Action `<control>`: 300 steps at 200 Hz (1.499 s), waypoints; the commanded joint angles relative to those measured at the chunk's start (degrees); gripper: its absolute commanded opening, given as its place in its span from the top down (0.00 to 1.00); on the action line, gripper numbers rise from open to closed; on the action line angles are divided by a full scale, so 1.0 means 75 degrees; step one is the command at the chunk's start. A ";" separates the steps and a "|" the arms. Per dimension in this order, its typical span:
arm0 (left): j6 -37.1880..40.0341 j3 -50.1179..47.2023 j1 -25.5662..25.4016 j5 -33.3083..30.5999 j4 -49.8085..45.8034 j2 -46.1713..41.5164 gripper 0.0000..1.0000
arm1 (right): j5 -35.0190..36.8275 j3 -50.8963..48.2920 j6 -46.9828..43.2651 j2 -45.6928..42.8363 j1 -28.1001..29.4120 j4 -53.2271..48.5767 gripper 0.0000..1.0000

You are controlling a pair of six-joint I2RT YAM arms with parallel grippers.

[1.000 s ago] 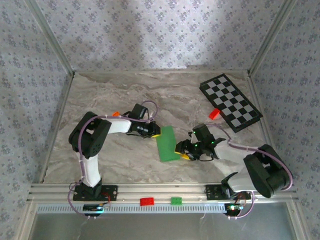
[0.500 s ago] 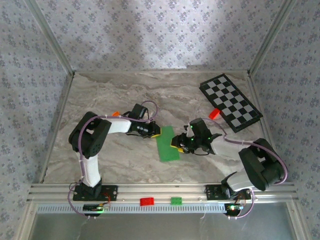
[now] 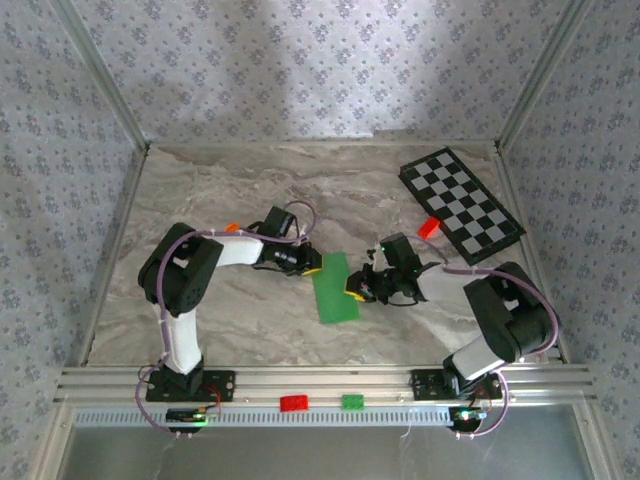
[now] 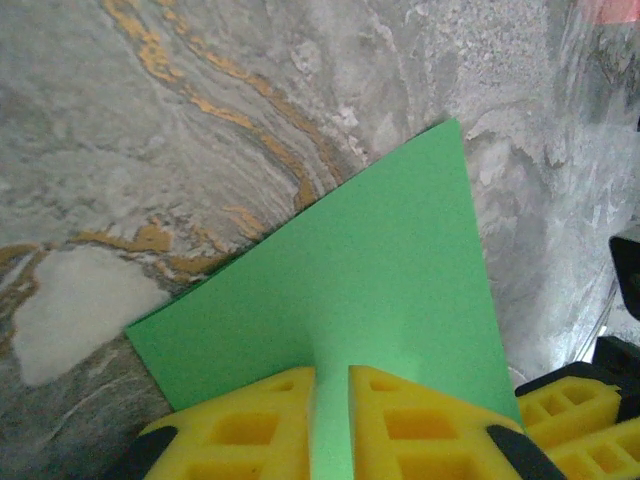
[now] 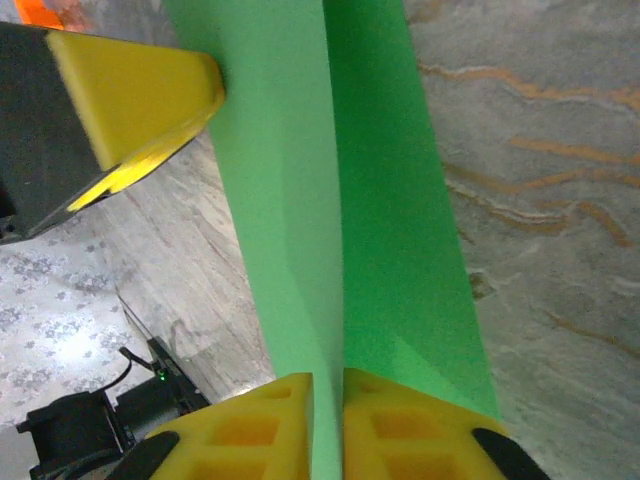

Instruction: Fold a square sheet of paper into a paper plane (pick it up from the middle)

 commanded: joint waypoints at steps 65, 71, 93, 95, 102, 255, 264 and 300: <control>-0.0067 -0.0208 -0.0253 -0.1259 -0.0188 -0.2359 0.52 | 0.0644 -0.0041 0.0667 0.0208 0.0022 0.1141 0.97; -0.0104 -0.0378 -0.0265 -0.1417 -0.0136 -0.2615 0.51 | 0.0766 -0.0057 0.0883 0.0266 0.0045 0.1426 0.97; -0.0127 -0.1022 -0.0279 -0.2033 -0.0083 -0.3513 0.50 | 0.0651 0.0106 0.1390 0.0667 0.0088 0.2201 0.96; -0.0126 -0.1075 -0.0277 -0.2093 -0.0091 -0.3564 0.49 | 0.0627 0.0132 0.1404 0.0704 0.0093 0.2219 0.96; -0.0128 -0.1257 -0.0276 -0.2293 -0.0125 -0.3860 0.49 | 0.0595 0.0184 0.1444 0.0792 0.0126 0.2225 0.94; 0.0161 -0.2735 -0.0300 -0.2299 0.0224 -0.5552 0.49 | -0.0596 0.0885 0.0359 0.1288 -0.0210 0.1584 0.73; 0.0173 -0.2710 -0.0300 -0.2276 0.0207 -0.5548 0.49 | -0.0544 0.0898 0.0335 0.1307 -0.0194 0.1526 0.73; 0.0245 -0.2684 -0.0306 -0.2171 0.0183 -0.5526 0.49 | -0.0413 0.0901 0.0315 0.1321 -0.0164 0.1464 0.73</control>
